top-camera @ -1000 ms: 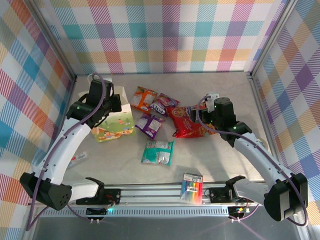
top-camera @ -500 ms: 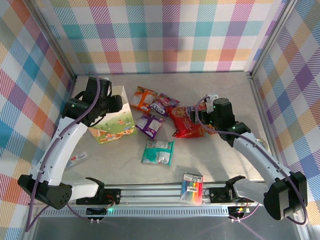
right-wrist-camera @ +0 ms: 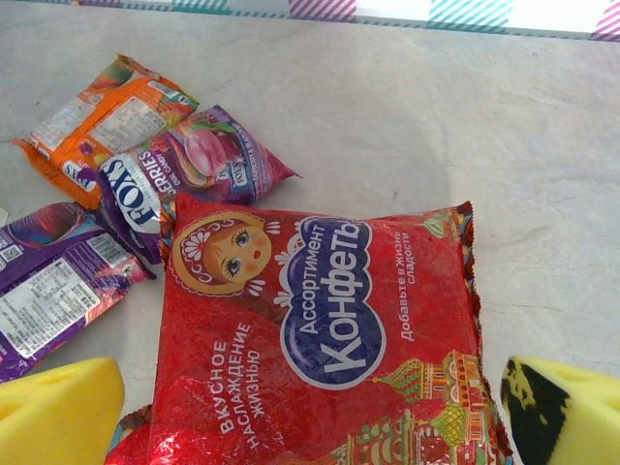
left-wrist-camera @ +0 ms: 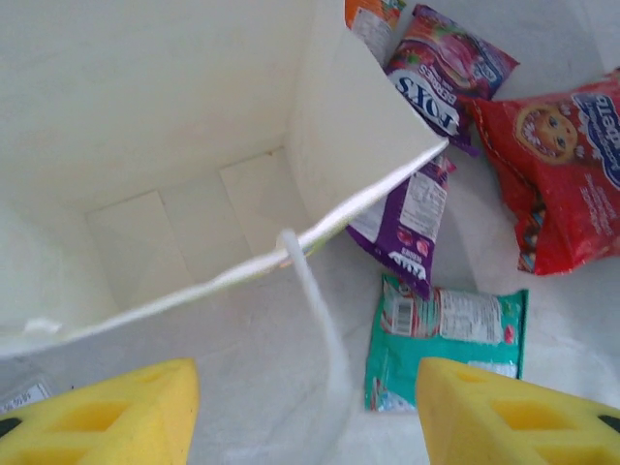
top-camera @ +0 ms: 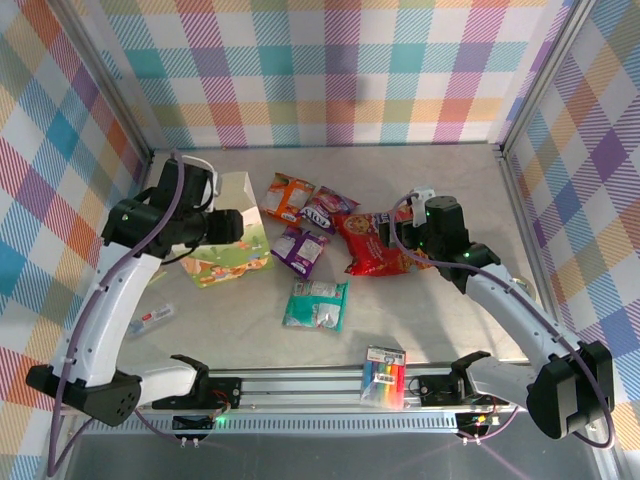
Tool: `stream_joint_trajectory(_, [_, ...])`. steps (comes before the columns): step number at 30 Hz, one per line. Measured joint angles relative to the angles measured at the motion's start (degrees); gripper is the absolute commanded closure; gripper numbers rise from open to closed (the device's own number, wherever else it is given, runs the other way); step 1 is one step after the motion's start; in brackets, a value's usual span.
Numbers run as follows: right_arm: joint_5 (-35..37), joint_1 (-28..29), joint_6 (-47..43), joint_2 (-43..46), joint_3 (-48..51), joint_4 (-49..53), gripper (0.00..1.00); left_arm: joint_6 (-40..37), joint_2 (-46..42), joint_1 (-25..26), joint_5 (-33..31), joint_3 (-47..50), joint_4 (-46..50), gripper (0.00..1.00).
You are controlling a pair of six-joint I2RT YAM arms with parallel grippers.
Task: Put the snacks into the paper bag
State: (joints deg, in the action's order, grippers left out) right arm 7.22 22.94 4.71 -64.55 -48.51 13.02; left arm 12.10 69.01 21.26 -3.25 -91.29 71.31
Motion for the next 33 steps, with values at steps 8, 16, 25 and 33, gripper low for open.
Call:
stream_joint_trajectory(8, [-0.70,0.02,-0.02,-0.35,-0.02,0.00,0.00,-0.37,-3.10,0.00,0.22,-4.52,6.56,0.36])
stream_joint_trajectory(16, [-1.68,0.02,-0.04,-0.76,-0.02,-0.02,0.01,-1.88,-5.20,-0.02,-0.94,-9.25,8.13,0.24])
stream_joint_trajectory(25, [-2.19,0.13,-0.57,-2.03,-0.35,0.00,0.01,-3.43,-3.98,-5.38,-10.49,-15.41,8.09,0.14])
stream_joint_trajectory(33, [-2.84,0.35,-0.85,-3.45,-1.42,0.11,0.01,-3.93,2.34,-17.44,-8.96,-15.96,5.35,0.15])
